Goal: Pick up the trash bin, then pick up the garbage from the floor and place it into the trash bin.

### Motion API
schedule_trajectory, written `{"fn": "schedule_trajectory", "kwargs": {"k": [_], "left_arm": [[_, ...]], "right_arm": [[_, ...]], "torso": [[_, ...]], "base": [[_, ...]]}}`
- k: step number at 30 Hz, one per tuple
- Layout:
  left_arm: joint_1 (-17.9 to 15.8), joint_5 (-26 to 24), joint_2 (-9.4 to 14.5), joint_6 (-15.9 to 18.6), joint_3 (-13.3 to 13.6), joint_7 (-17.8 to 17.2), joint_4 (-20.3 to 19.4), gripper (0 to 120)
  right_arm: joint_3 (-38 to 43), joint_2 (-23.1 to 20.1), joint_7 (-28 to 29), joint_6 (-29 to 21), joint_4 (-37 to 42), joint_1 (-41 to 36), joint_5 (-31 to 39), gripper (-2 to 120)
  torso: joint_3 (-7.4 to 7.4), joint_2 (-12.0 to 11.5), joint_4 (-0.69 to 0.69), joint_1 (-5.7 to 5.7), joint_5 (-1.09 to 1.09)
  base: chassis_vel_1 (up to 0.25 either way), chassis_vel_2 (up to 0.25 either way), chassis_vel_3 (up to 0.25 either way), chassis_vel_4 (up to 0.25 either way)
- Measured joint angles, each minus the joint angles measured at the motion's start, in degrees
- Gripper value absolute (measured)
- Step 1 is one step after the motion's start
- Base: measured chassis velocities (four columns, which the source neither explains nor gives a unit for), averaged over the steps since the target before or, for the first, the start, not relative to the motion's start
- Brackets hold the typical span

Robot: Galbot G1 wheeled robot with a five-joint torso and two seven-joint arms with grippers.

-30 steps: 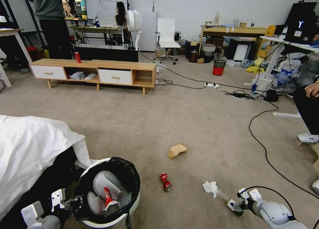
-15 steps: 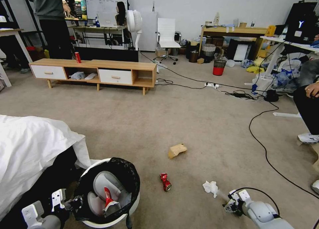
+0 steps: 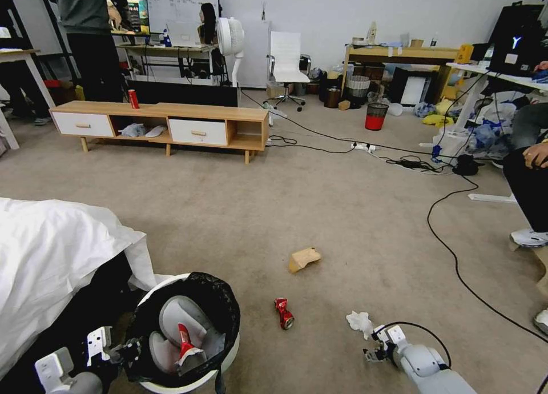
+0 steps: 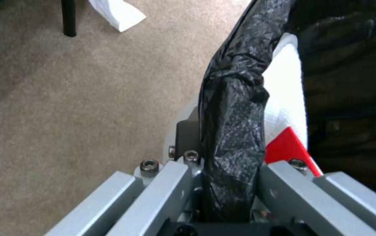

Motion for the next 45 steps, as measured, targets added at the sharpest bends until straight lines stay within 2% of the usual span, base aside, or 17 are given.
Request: {"fn": "schedule_trajectory", "kwargs": {"k": [3, 9, 16, 18, 19, 21, 22, 24, 25, 28, 29, 31, 33, 38, 45], "left_arm": [[0.1, 0.0, 0.0, 0.0, 0.0, 0.1, 0.0, 1], [0.2, 0.0, 0.1, 0.0, -0.1, 0.1, 0.0, 1], [0.1, 0.0, 0.1, -0.1, -0.1, 0.1, 0.0, 1], [0.1, 0.0, 0.1, -0.1, -0.1, 0.1, 0.1, 1], [0.1, 0.0, 0.1, -0.1, -0.1, 0.1, 0.1, 1], [0.0, 0.1, 0.0, -0.1, -0.1, 0.1, 0.1, 1], [0.0, 0.1, 0.0, -0.1, -0.1, 0.1, 0.1, 1], [0.0, 0.1, -0.1, -0.1, 0.0, 0.1, 0.1, 1], [0.0, 0.1, -0.1, -0.1, 0.0, 0.1, 0.1, 1], [-0.1, 0.2, -0.3, -0.1, 0.1, 0.1, -0.1, 1], [-0.1, 0.2, -0.3, -0.1, 0.1, 0.1, -0.1, 1], [-0.1, 0.2, -0.2, -0.1, 0.1, 0.0, -0.3, 1], [-0.1, 0.2, -0.1, -0.1, 0.1, 0.0, -0.4, 1], [-0.3, 0.1, 0.0, 0.0, 0.1, -0.2, -0.4, 1], [-0.7, 0.0, 0.2, 0.1, 0.4, -0.2, -0.2, 1]], "right_arm": [[0.6, 1.2, 0.0, 0.8, -1.9, 1.1, -0.8, 100], [1.1, 1.5, 0.1, 1.0, -2.8, 1.1, -1.3, 100], [1.3, 1.0, 0.2, 1.0, -2.1, 0.4, -1.3, 100], [1.4, 0.6, 0.2, 0.9, -1.3, -0.3, -1.2, 90], [1.4, 0.6, 0.2, 0.9, -1.3, -0.3, -1.2, 90], [1.4, 0.3, 0.3, 0.8, -0.8, -0.7, -1.2, 79], [1.4, 0.3, 0.3, 0.8, -0.8, -0.7, -1.2, 79], [1.4, -0.3, 0.3, 0.4, 0.3, -1.6, -0.9, 67], [1.4, -0.3, 0.3, 0.4, 0.3, -1.6, -0.9, 67], [1.5, -1.6, 0.5, -0.7, 3.3, -3.4, 0.2, 51], [1.5, -1.6, 0.5, -0.7, 3.3, -3.4, 0.2, 51], [1.5, -2.0, 0.5, -1.4, 4.6, -4.0, 1.1, 42], [1.4, -2.3, 0.5, -1.6, 5.3, -4.3, 1.5, 41], [1.1, -3.2, 0.5, -2.2, 7.3, -5.3, 2.6, 28], [1.0, -4.3, 0.5, -2.3, 8.4, -5.7, 3.8, 27]], "torso": [[-0.01, 0.0, 0.02, 0.00, -0.04], [0.00, 0.0, -0.01, 0.00, -0.04], [0.00, 0.0, 0.01, 0.00, -0.04], [-0.01, 0.0, 0.00, 0.00, -0.04], [-0.01, 0.0, 0.00, 0.00, -0.04], [0.00, 0.0, -0.01, 0.00, -0.04], [0.00, 0.0, -0.01, 0.00, -0.04], [0.00, 0.0, -0.01, 0.00, -0.04], [0.00, 0.0, -0.01, 0.00, -0.04], [-0.01, 0.0, -0.01, 0.00, -0.04], [-0.01, 0.0, -0.01, 0.00, -0.04], [-0.01, 0.0, 0.01, 0.00, -0.03], [-0.01, 0.0, 0.01, 0.00, -0.04], [0.00, 0.0, 0.00, 0.00, -0.03], [0.00, 0.0, 0.00, 0.00, -0.03]], "base": [[0.000, 0.000, 0.000, 0.000], [0.000, 0.000, 0.000, 0.000], [0.000, 0.000, 0.000, 0.000], [0.000, 0.000, 0.000, 0.000], [0.000, 0.000, 0.000, 0.000], [0.000, 0.000, 0.000, 0.000], [0.000, 0.000, 0.000, 0.000], [0.000, 0.000, 0.000, 0.000], [0.000, 0.000, 0.000, 0.000], [0.000, 0.000, 0.000, 0.000], [0.000, 0.000, 0.000, 0.000], [0.000, 0.000, 0.000, 0.000], [0.000, 0.000, 0.000, 0.000], [0.000, 0.000, 0.000, 0.000], [0.000, 0.000, 0.000, 0.000]]}}
